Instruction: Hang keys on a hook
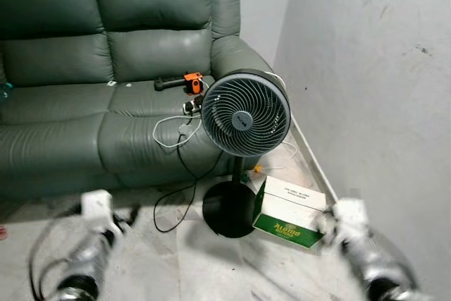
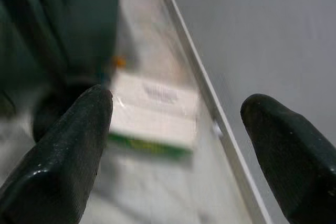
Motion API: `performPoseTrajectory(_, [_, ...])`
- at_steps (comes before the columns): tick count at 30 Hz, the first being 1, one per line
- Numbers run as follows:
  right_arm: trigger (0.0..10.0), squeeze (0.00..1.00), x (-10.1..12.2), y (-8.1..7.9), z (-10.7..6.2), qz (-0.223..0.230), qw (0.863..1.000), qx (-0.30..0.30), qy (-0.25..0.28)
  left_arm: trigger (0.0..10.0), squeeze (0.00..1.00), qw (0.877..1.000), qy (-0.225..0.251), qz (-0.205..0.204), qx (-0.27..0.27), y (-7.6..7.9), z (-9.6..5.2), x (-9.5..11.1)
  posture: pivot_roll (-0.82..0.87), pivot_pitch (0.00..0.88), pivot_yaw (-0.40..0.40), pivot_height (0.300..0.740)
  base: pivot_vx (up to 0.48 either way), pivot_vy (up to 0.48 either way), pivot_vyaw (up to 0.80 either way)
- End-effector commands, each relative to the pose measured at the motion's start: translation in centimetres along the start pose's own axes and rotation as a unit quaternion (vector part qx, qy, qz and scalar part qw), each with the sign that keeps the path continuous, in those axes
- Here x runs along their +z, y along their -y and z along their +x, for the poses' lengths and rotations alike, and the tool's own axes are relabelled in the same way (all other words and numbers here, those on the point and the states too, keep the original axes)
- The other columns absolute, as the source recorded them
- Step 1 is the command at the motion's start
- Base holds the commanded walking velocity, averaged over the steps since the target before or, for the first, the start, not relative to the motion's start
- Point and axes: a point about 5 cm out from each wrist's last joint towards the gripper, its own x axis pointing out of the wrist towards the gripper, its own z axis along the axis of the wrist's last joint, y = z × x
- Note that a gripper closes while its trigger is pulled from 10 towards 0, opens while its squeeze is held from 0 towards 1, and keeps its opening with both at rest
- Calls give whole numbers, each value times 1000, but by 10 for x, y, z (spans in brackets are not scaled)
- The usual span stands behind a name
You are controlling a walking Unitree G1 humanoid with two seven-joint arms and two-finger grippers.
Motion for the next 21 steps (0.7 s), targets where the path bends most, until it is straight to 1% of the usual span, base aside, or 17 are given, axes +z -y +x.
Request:
performPoseTrajectory(1, [10000, 0, -9, -14, -1, 7, 1000, 26, -12, 10000, 0, 1000, -1, 13, -28, 11, 2, -2, 29, 0, -71, 740, 0, 0, 0])
performPoseTrajectory(4, [10000, 0, 5, -13, 1, -3, 999, 42, 16, 10000, 0, 996, 20, 40, -70, 21, 4, 6, 29, 0, -72, 740, 0, 0, 0])
performPoseTrajectory(7, [10000, 0, 8, -11, 2, -3, 999, 45, 23, 10000, 0, 996, 30, 44, -78, 23, 4, 9, 26, 0, -72, 740, 0, 0, 0])
performPoseTrajectory(8, [10000, 0, 15, -11, 2, 1, 998, 52, 38, 10000, 0, 994, 48, 52, -89, 27, 5, 14, 23, 0, -71, 740, 0, 0, 0])
performPoseTrajectory(10, [10000, 0, 18, -12, 2, 5, 997, 56, 47, 10000, 0, 992, 60, 61, -97, 30, 5, 17, 23, 0, -71, 740, 0, 0, 0])
performPoseTrajectory(11, [10000, 0, 23, -13, 3, 7, 996, 64, 58, 10000, 0, 988, 76, 77, -111, 34, 4, 22, 22, 0, -67, 740, 0, 0, 0])
performPoseTrajectory(14, [10000, 0, 28, -14, 3, 8, 995, 72, 71, 10000, 0, 983, 95, 92, -128, 40, 2, 25, 22, 0, -60, 740, 0, 0, 0])
performPoseTrajectory(15, [10000, 0, 33, -14, 2, 6, 993, 79, 85, 10000, 0, 979, 106, 104, -139, 42, 0, 27, 22, 0, -60, 740, 0, 0, 0])
performPoseTrajectory(16, [10000, 0, 33, -14, 2, 6, 993, 79, 85, 10000, 0, 979, 106, 104, -139, 42, 0, 27, 22, 0, -60, 740, 0, 0, 0])
performPoseTrajectory(17, [10000, 0, 41, -14, 1, 9, 990, 89, 105, 10000, 0, 976, 119, 107, -150, 42, -7, 26, 15, 0, -52, 740, 0, 0, 0])
performPoseTrajectory(18, [10000, 0, 47, -13, -2, 8, 988, 96, 122, 10000, 0, 973, 136, 123, -140, 39, -16, 24, 16, 0, -56, 740, 0, 0, 0])
performPoseTrajectory(21, [10000, 0, 51, -10, -7, 10, 985, 101, 137, 10000, 0, 970, 148, 141, -132, 35, -26, 22, 18, 0, -59, 740, 0, 0, 0])
